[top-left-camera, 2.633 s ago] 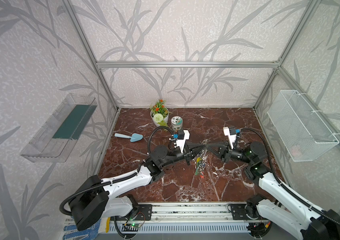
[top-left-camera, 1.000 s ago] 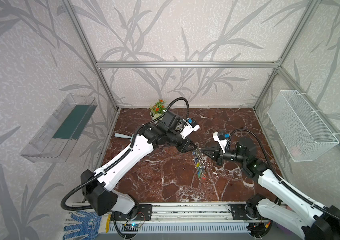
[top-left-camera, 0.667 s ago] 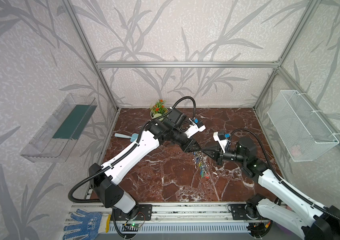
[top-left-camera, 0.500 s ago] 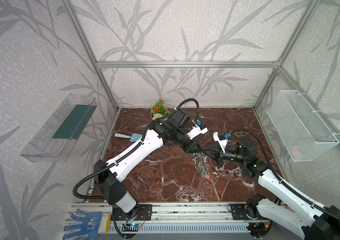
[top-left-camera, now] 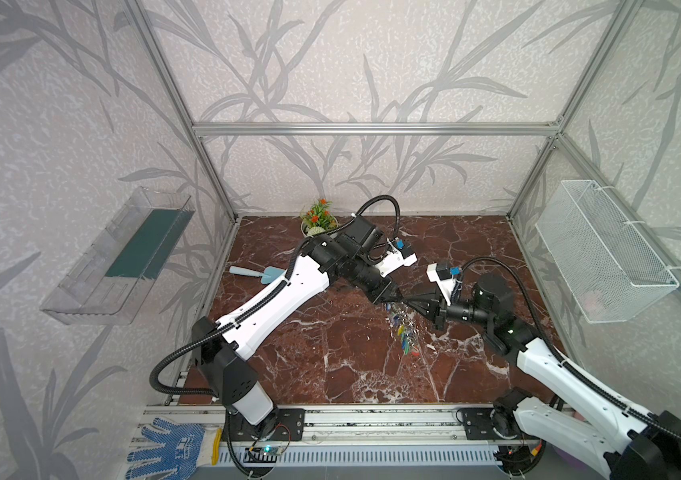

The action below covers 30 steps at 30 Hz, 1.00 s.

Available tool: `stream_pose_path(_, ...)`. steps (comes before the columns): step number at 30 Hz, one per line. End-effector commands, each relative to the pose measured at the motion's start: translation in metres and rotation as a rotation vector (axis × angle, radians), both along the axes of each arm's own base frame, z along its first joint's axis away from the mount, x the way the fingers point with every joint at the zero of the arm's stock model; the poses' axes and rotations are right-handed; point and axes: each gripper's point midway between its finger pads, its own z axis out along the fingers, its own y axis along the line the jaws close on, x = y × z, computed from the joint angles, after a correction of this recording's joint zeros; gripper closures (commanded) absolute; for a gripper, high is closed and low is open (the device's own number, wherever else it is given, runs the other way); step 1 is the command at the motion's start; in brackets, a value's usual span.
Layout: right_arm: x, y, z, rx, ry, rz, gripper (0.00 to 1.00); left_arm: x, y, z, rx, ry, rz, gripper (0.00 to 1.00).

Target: Put the keys on the keyring

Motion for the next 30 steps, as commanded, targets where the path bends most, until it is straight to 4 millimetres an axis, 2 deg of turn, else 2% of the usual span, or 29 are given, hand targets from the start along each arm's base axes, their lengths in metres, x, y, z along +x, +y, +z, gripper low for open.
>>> stream_pose_path(1,-0.004,0.002,0.029,0.053,-0.097,0.025,1.00,0.003,-0.002,0.000,0.014,-0.007,0.000,1.00)
stream_pose_path(7,-0.004,0.001,0.031,0.057,-0.103,0.017,1.00,0.002,-0.005,0.001,-0.001,-0.013,-0.011,1.00)
stream_pose_path(12,-0.007,-0.002,0.040,0.070,-0.113,0.002,1.00,0.008,-0.011,0.011,-0.076,-0.069,0.032,1.00)
stream_pose_path(17,-0.011,-0.004,0.050,0.085,-0.107,0.006,0.88,0.002,-0.013,0.034,-0.212,-0.208,0.043,1.00)
stream_pose_path(20,-0.010,-0.007,0.054,0.086,-0.101,-0.018,0.77,0.001,-0.008,0.046,-0.277,-0.270,0.068,1.00)
stream_pose_path(23,-0.007,-0.010,0.060,0.096,-0.089,-0.049,0.71,-0.003,-0.003,0.052,-0.320,-0.311,0.087,1.00)
stream_pose_path(26,-0.005,-0.013,0.067,0.108,-0.080,-0.078,0.69,-0.005,0.000,0.056,-0.371,-0.347,0.109,1.00)
stream_pose_path(30,0.006,-0.023,0.065,0.086,-0.049,-0.167,0.68,-0.009,0.003,0.063,-0.441,-0.398,0.143,1.00)
